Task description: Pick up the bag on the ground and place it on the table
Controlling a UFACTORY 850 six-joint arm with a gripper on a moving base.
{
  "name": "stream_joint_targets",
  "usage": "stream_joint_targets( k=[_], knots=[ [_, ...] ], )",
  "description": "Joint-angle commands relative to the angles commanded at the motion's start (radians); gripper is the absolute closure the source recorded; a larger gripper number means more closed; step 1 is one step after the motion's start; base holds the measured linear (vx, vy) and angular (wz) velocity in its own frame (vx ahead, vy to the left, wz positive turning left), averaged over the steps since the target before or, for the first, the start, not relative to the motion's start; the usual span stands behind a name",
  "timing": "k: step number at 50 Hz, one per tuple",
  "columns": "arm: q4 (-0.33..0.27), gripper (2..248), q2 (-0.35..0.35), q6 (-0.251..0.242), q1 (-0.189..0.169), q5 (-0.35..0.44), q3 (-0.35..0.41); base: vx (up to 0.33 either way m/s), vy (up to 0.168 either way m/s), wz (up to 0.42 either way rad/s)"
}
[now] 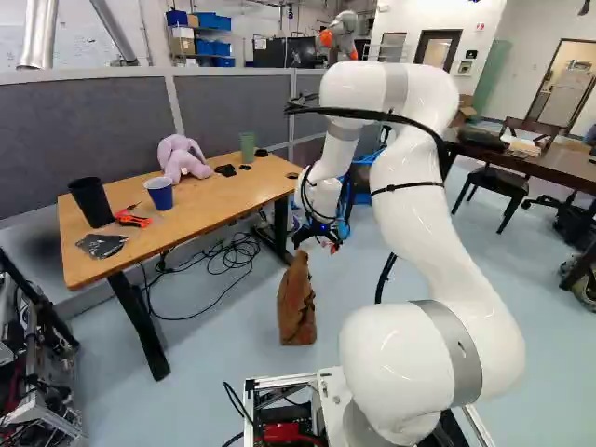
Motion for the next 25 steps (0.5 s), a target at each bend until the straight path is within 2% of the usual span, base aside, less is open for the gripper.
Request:
stream_joint_targets(
  k=[25],
  knots=[
    [0.000,3,-0.109,0.000,0.000,0.000,-0.085,0.000,0.000,0.000]
  ],
)
